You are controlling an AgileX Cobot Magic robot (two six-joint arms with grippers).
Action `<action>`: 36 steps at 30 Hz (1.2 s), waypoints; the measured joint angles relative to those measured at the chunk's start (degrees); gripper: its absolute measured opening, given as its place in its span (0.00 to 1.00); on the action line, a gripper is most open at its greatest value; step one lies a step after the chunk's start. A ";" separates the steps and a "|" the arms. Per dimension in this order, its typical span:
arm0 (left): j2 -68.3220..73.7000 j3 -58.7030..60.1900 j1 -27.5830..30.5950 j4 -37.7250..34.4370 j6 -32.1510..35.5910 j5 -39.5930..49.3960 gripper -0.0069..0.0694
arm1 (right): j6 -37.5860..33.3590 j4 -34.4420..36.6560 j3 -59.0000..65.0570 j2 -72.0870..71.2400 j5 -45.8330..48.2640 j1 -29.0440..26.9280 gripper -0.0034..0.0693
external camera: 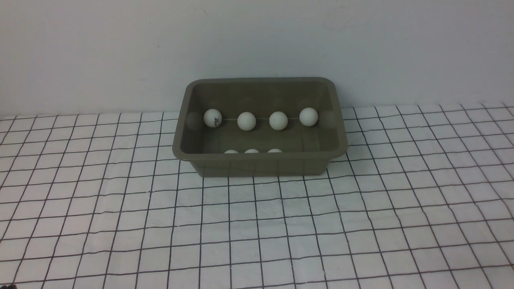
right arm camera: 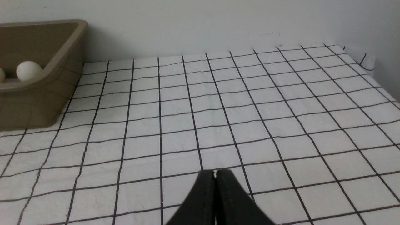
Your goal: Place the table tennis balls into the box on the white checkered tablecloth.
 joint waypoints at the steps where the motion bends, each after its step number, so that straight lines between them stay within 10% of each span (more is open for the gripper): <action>1: 0.00 0.00 0.00 0.00 0.00 0.00 0.09 | 0.00 0.25 1.30 -1.98 0.00 0.00 0.02; 36: 0.00 0.00 0.00 0.00 0.00 0.05 0.09 | 0.61 1.94 3.92 -9.70 1.44 0.00 0.02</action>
